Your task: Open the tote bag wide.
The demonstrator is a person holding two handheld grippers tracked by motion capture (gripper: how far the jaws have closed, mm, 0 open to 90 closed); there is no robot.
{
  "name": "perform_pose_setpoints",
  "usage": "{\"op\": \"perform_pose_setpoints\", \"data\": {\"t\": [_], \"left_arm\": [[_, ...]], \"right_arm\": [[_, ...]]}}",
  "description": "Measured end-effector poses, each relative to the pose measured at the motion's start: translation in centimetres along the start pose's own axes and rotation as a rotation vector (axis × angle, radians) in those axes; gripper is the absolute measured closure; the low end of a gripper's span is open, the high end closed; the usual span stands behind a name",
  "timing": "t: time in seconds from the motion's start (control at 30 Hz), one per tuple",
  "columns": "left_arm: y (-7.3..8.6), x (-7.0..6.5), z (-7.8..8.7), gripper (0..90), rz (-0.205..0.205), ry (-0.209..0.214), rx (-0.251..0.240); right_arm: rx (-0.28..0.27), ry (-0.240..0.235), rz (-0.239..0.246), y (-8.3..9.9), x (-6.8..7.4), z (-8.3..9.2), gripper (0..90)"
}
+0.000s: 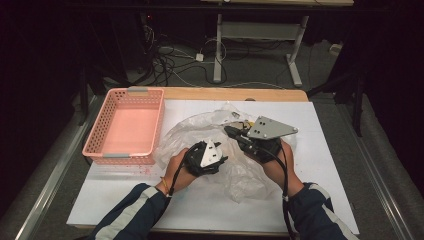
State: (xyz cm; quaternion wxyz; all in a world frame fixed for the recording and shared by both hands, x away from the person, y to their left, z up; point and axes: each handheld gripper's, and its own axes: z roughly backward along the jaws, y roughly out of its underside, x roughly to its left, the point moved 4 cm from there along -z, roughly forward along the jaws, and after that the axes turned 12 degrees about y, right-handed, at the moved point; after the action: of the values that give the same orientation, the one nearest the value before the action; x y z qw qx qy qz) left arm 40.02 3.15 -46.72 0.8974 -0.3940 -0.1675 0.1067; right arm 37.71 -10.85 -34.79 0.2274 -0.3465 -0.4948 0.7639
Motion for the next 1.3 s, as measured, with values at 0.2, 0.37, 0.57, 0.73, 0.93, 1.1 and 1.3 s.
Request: {"op": "perform_pose_setpoints", "data": {"t": [0.2,0.37,0.57,0.73,0.93,1.1,1.3], "left_arm": [[0.6,0.8,-1.8,47.4,0.057,-0.014,0.028],[0.4,0.3,-1.0,36.4,0.036,-0.032,0.019],[0.0,-1.8,1.0,28.0,-0.046,-0.049,0.002],[-0.9,-4.1,3.5,28.0,-0.123,-0.015,-0.037],[-1.1,-5.3,8.4,29.3,-0.154,-0.024,-0.116],[-0.3,-3.4,12.7,27.1,-0.059,-0.130,-0.197],[2.6,-1.4,15.0,24.5,0.033,-0.188,-0.158]], "right_arm": [[0.017,-0.004,-0.004,0.4,-0.1,-0.3,90.0],[0.031,0.000,-0.007,0.9,-0.4,-0.6,90.0],[0.044,0.005,-0.008,1.2,-0.6,-0.7,90.0],[0.056,0.001,-0.005,1.4,-0.6,-0.8,90.0],[0.072,-0.006,-0.001,1.8,-0.5,-0.7,90.0],[0.097,-0.025,0.006,2.3,0.0,-0.9,90.0],[0.124,-0.049,0.010,3.1,0.6,-0.8,90.0]]}}
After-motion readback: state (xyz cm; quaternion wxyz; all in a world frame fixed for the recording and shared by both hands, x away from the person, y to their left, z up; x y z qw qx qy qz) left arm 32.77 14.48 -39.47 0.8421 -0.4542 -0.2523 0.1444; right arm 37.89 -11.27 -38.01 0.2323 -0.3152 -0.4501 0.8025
